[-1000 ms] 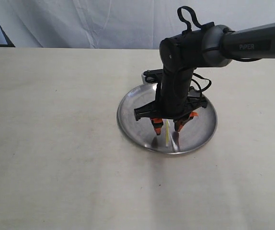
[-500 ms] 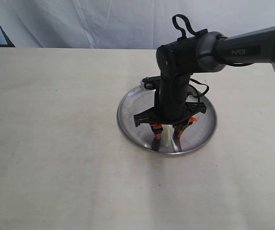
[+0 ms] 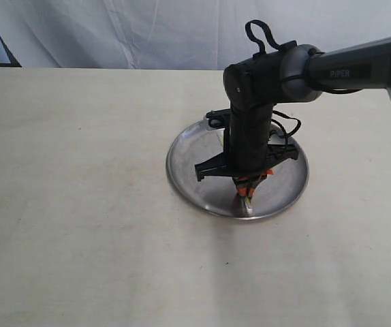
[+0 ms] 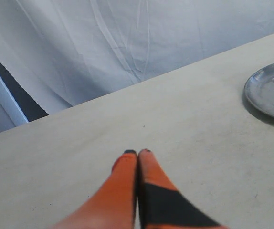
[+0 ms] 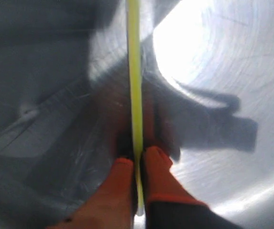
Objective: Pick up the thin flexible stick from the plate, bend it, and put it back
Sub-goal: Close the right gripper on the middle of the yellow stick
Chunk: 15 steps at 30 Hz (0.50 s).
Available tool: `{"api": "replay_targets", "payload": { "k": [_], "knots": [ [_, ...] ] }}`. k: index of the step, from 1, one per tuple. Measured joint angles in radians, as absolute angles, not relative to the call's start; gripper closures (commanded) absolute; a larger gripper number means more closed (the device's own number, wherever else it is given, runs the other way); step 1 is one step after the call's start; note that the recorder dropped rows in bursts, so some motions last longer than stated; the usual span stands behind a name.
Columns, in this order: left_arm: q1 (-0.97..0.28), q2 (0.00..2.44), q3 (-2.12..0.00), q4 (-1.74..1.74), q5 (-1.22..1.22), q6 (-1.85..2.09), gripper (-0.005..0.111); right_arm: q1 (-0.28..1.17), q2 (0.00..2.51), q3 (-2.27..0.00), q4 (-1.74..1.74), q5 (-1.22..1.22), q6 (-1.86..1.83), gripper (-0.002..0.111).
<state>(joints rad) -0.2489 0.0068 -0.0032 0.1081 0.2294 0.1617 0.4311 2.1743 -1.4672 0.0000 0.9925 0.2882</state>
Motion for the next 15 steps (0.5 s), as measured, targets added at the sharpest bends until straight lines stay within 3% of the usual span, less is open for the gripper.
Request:
{"api": "replay_targets", "payload": {
  "k": [15],
  "knots": [
    [-0.249, 0.007, -0.003, 0.108, 0.229, 0.162, 0.107, 0.433, 2.073, -1.467, -0.024, 0.911, 0.287, 0.109]
  ]
}}
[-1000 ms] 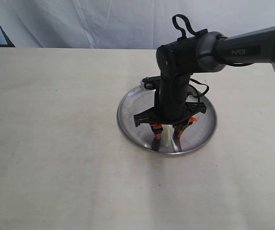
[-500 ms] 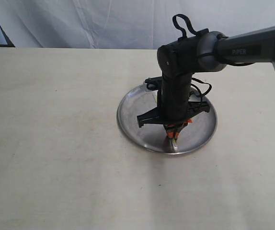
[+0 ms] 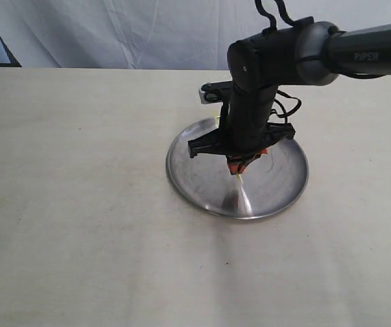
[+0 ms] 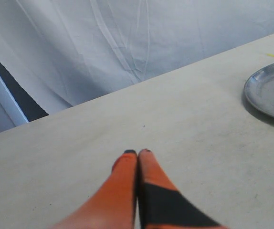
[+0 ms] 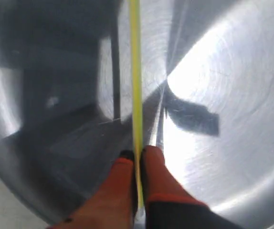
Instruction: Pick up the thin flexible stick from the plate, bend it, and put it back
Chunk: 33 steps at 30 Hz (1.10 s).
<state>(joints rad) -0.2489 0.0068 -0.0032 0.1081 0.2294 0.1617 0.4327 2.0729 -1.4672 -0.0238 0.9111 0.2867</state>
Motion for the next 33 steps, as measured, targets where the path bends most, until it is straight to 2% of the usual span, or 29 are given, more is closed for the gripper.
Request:
{"api": "replay_targets", "payload": {
  "k": [6, 10, 12, 17, 22, 28, 33],
  "knots": [
    [-0.249, 0.007, -0.003, 0.108, 0.229, 0.162, 0.107, 0.444, 1.922, -1.454, 0.0, 0.862, 0.222, 0.109],
    [-0.249, 0.007, -0.003, 0.108, 0.229, 0.162, 0.107, 0.493, 1.762, -1.358, 0.017, 0.768, 0.205, 0.109],
    [-0.249, 0.007, -0.003, 0.194, 0.229, 0.164, 0.107, 0.518, 1.675, -1.28, 0.053, 0.737, 0.186, 0.109],
    [-0.249, 0.007, -0.003, 0.663, 0.198, 0.168, 0.107, 0.579, 1.481, -1.125, 0.105, 0.713, 0.149, 0.109],
    [-0.249, 0.007, -0.003, 0.84, 0.158, 0.168, 0.107, 0.598, 1.35, -1.005, 0.12, 0.688, 0.146, 0.109],
    [-0.249, 0.006, -0.005, 1.055, -0.031, 0.17, 0.107, 0.598, 1.278, -0.919, 0.134, 0.657, 0.146, 0.109],
    [-0.249, 0.005, -0.079, 1.102, -0.199, 0.172, 0.107, 0.601, 1.266, -0.906, 0.164, 0.647, 0.122, 0.109]
  ]
}}
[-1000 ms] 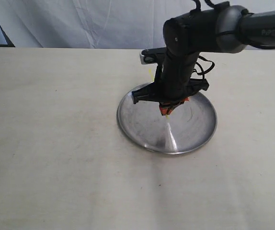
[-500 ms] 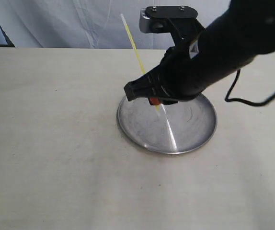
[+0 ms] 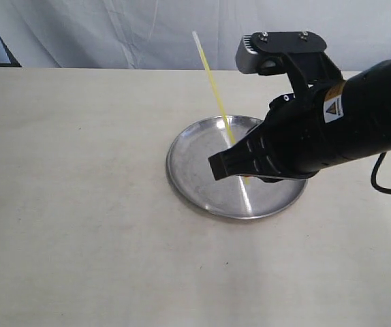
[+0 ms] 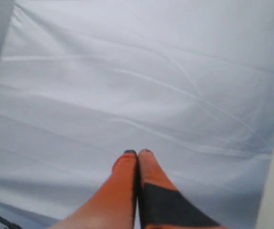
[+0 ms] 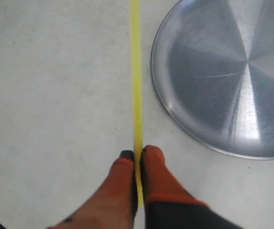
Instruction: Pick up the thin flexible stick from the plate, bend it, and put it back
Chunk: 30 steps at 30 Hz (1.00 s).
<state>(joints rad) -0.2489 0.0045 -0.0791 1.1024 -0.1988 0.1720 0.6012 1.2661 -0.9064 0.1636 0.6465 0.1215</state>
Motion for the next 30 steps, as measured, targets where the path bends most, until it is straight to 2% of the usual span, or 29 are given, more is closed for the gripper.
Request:
{"api": "replay_targets", "payload": {
  "k": [11, 14, 18, 21, 24, 27, 30],
  "knots": [
    [-0.249, 0.002, -0.209, 1.04, -0.498, 0.133, 0.107, 0.601, 1.266, -0.905, 0.292, 0.695, -0.012, 0.109],
    [-0.249, 0.002, -0.211, 1.005, -0.588, -0.104, 0.107, 0.601, 1.266, -0.905, 0.304, 0.697, -0.031, 0.109],
    [-0.249, 0.002, -0.213, 0.953, -0.653, -0.633, 0.107, 0.601, 1.266, -0.905, 0.352, 0.701, -0.095, 0.109],
    [-0.249, 0.002, -0.213, 0.869, -0.59, -1.007, 0.107, 0.601, 1.266, -0.905, 0.404, 0.703, -0.156, 0.109],
    [-0.249, 0.002, -0.214, 0.691, -0.362, -1.31, 0.107, 0.601, 1.266, -0.905, 0.431, 0.711, -0.186, 0.109],
    [-0.249, 0.004, -0.215, 0.491, -0.122, -1.444, 0.107, 0.601, 1.266, -0.905, 0.437, 0.711, -0.195, 0.109],
    [-0.249, 0.03, -0.214, 0.423, -0.06, -1.484, 0.107, 0.601, 1.266, -0.905, 0.44, 0.711, -0.2, 0.109]
  ]
}}
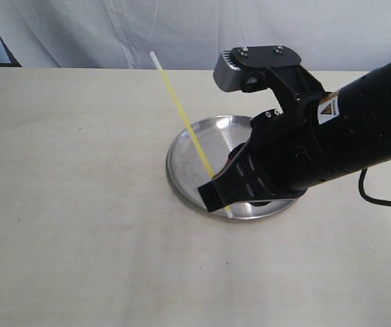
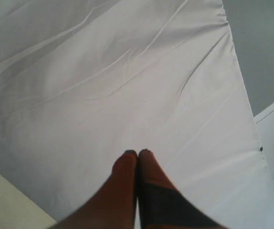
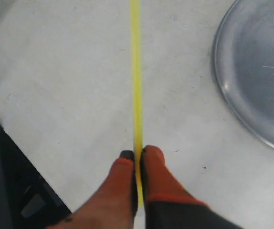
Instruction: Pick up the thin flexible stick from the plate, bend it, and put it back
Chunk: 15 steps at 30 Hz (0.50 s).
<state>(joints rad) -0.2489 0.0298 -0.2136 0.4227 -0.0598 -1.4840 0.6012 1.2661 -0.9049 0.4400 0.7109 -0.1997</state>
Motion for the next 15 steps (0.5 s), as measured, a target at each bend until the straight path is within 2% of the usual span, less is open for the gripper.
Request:
{"api": "replay_targets", "payload": {
  "k": [6, 15],
  "knots": [
    [-0.249, 0.162, -0.214, 0.461, -0.253, -1.549, 0.107, 0.601, 1.266, -0.905, 0.446, 0.711, -0.202, 0.109],
    [-0.249, 0.446, -0.214, 0.434, -0.264, -1.659, 0.107, 0.601, 1.266, -0.905, 0.446, 0.711, -0.21, 0.109]
  ]
}}
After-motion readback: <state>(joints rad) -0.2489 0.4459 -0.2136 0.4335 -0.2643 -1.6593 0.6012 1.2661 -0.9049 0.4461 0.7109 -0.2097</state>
